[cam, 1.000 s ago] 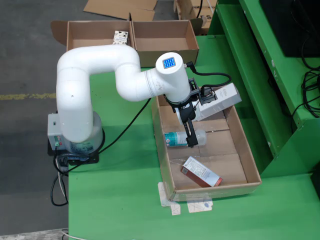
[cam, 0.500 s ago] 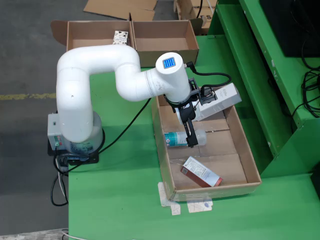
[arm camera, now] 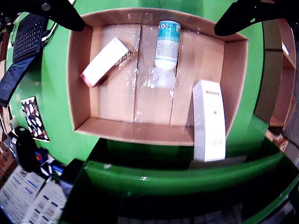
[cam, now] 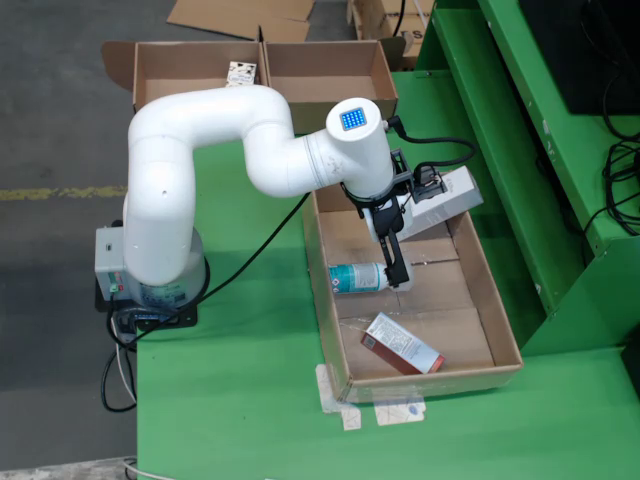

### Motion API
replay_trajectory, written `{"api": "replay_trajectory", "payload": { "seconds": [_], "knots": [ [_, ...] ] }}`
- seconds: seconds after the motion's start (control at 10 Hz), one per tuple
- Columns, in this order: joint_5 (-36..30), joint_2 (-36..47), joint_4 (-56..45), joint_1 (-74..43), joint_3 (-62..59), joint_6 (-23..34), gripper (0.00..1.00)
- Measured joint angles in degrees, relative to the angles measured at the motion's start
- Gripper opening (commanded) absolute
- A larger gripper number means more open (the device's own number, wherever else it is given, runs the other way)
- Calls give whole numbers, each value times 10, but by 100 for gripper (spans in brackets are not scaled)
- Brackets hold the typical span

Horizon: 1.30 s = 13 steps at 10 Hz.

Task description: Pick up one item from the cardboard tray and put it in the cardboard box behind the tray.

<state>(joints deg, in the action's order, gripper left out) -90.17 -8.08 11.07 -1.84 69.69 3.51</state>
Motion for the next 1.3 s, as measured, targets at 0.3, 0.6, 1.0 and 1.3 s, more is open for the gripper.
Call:
{"api": "replay_trajectory", "payload": {
  "seconds": [0.3, 0.6, 1.0, 1.3],
  "knots": [
    [7, -41, -23, 3, -59, -8, 100],
    [8, -82, -48, 3, -136, -8, 100],
    [61, 19, -52, 104, -50, -76, 100],
    [89, 100, -68, 183, 29, -119, 100]
  ]
}}
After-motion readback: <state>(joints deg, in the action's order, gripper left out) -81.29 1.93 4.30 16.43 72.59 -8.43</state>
